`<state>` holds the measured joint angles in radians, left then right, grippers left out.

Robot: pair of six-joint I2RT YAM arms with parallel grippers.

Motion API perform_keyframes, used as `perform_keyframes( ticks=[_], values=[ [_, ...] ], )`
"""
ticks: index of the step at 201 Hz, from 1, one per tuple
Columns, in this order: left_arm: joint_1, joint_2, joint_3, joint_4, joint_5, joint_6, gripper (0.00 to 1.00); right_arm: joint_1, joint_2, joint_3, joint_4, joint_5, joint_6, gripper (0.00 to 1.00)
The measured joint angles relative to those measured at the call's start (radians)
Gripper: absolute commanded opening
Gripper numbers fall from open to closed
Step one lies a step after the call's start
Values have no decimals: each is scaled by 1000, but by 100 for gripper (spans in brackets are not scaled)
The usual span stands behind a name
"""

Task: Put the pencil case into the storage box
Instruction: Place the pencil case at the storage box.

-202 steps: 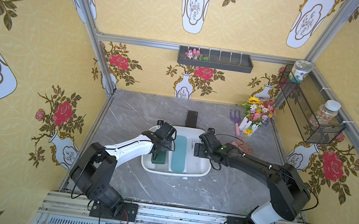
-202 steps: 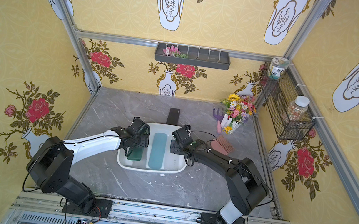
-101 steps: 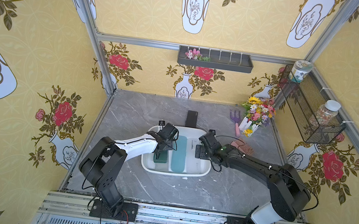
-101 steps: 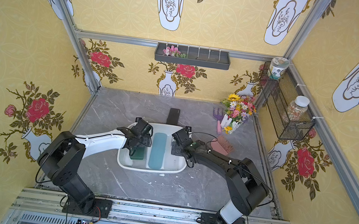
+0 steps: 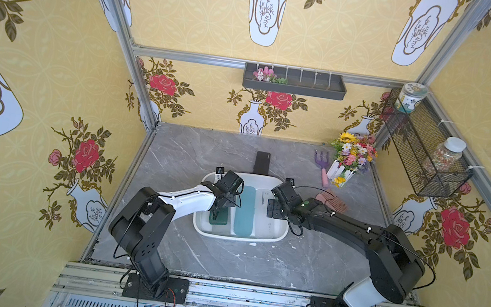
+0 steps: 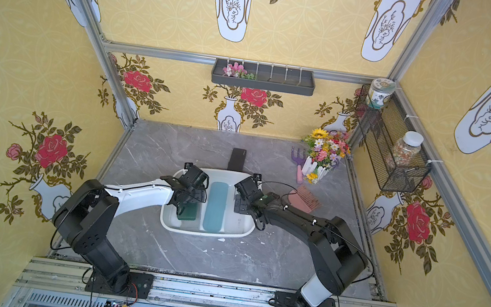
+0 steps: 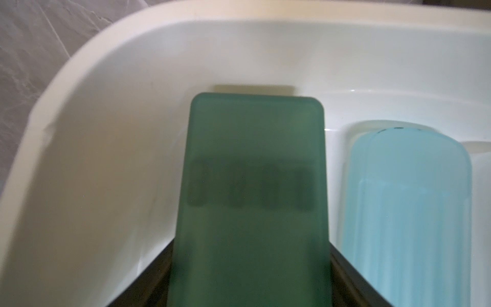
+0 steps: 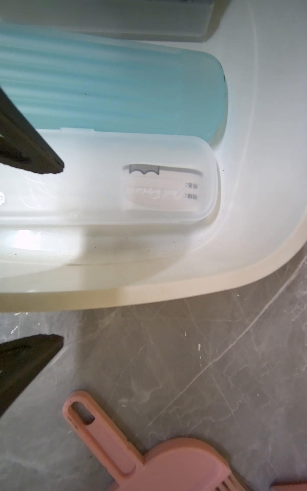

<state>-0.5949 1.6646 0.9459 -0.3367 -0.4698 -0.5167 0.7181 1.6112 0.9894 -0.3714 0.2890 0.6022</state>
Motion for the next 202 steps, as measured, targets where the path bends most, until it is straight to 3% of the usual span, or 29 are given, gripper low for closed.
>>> perform_keyframes(
  ticks=[26,46,125,164,202],
  values=[
    [0,9,0,16,-1,-3,83,0,-7,0,-2,3,3,97],
    [-1,9,-2,14,0,-6,100,1,-11,0,-3,4,3,97],
    [-11,-36,4,-4,-5,-11,100,1,-22,35,-42,14,-5,97],
    [-14,-100,36,-42,-13,-6,100,-30,33,222,-89,31,-72,97],
    [-14,-177,50,-91,-55,13,100,-143,165,423,-127,-6,-158,97]
  ],
)
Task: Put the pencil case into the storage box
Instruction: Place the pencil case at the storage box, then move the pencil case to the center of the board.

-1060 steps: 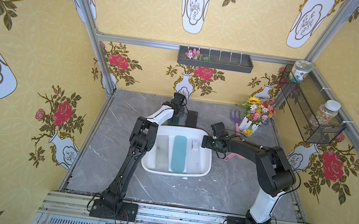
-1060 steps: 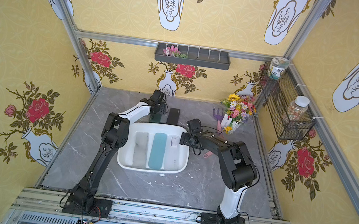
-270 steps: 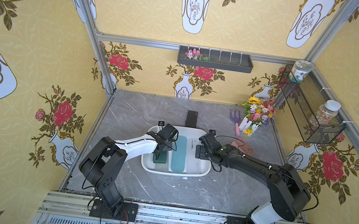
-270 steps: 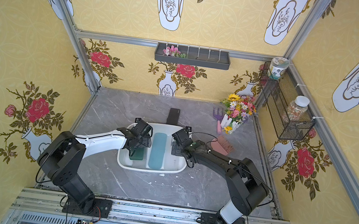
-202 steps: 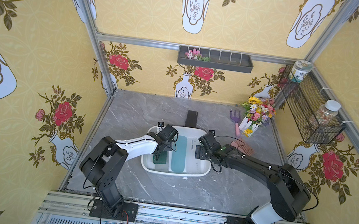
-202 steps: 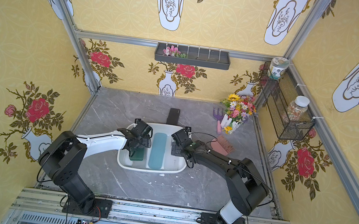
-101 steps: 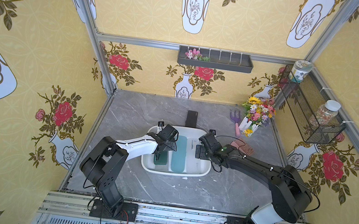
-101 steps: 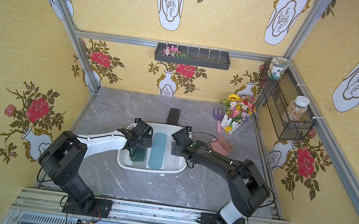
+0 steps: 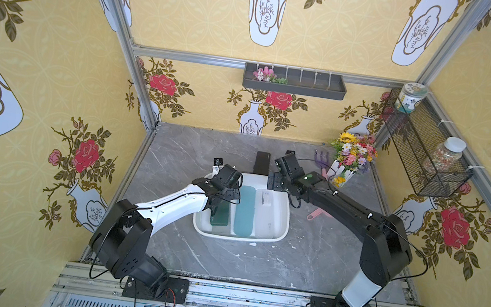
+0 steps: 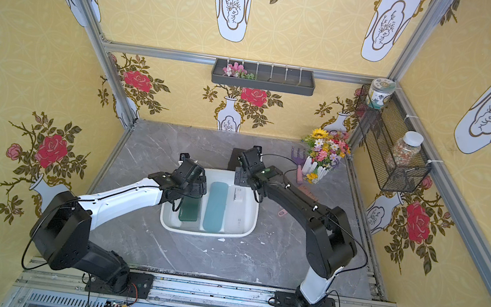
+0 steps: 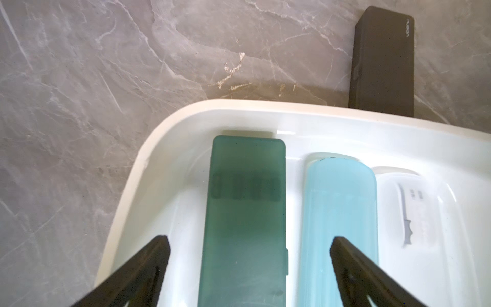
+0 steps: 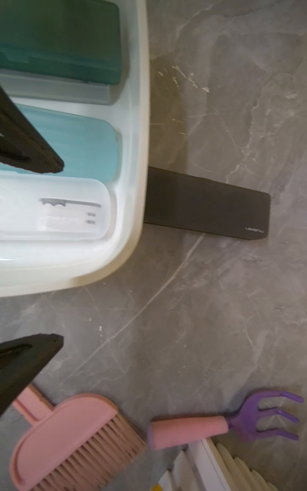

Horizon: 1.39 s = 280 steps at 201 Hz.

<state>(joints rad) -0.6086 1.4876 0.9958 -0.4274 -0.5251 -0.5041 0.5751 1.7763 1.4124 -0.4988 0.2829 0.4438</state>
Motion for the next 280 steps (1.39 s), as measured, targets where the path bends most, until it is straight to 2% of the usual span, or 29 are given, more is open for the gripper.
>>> perform_keyframes(
  ticks=[31,106,171,246,280],
  values=[
    [15,-9,12,-26,-25,19,100,-77,121,136,-19,-40,-48,97],
    [90,-52,-22,-37,-57,53,100,-125,327,290,-18,-131,-107,97],
    [119,-51,-56,-26,-49,79,100,-125,566,541,6,-216,-162,97],
    [119,3,-4,3,-47,117,100,-115,716,717,36,-255,-195,97],
    [130,13,1,15,-47,133,100,-100,735,725,60,-262,-209,97]
  ],
)
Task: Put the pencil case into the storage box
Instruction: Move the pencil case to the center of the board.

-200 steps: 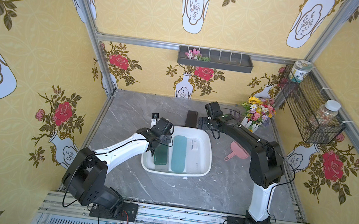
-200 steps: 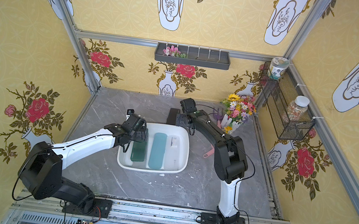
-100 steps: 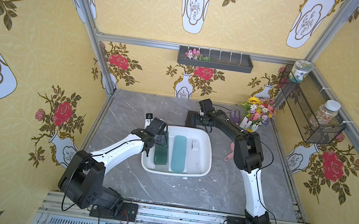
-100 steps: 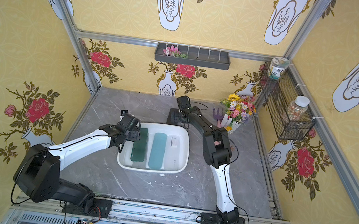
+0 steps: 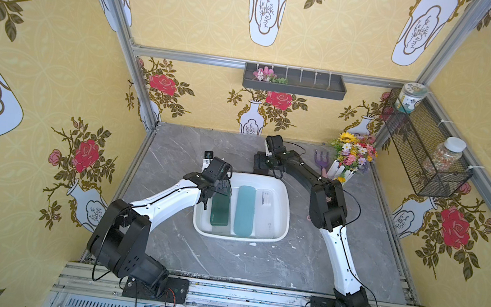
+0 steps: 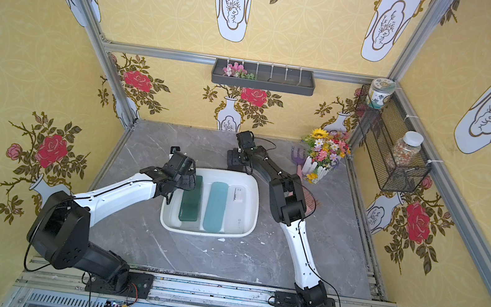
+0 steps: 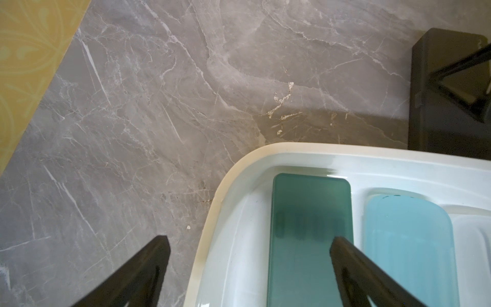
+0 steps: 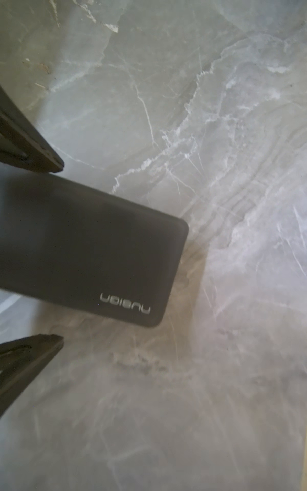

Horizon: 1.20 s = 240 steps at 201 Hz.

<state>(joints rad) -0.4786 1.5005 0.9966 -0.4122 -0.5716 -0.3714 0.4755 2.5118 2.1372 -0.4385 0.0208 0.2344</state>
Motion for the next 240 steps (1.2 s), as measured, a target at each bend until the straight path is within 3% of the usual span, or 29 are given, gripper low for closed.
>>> perform_keyframes(
  ticks=[28,101,240],
  values=[
    [11,13,0,4,4,9,100,9,-11,-8,19,10,-7,97],
    [50,33,-11,49,25,39,100,35,81,174,-16,82,-23,97],
    [70,35,-56,100,58,61,100,32,106,186,-95,214,-63,97]
  ],
)
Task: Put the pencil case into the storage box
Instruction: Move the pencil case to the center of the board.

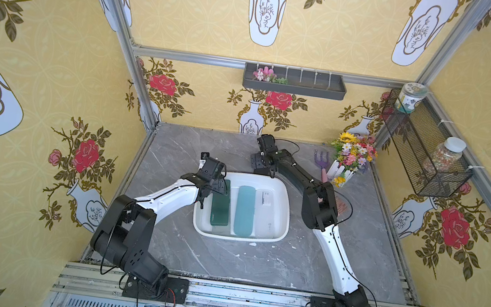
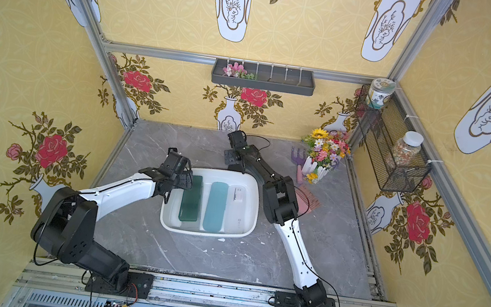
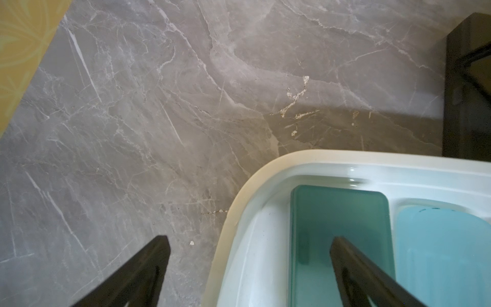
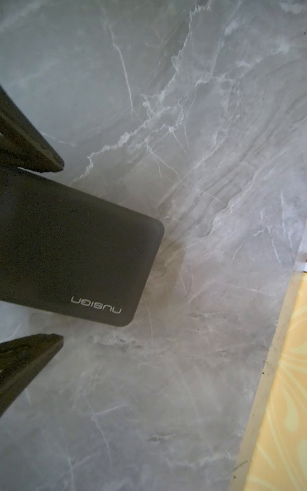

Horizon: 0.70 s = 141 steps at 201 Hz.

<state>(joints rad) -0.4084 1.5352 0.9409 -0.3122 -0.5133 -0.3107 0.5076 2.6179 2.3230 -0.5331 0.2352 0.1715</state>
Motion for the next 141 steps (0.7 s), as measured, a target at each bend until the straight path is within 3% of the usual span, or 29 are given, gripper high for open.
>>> perform_keyframes(
  ticks=[51,141],
  values=[
    [3,0,-2,5,9,0,100,-27,-29,-66,24,14,-7,97],
    [3,20,0,12,16,0,100,-135,-191,-370,85,46,-13,97]
  ],
)
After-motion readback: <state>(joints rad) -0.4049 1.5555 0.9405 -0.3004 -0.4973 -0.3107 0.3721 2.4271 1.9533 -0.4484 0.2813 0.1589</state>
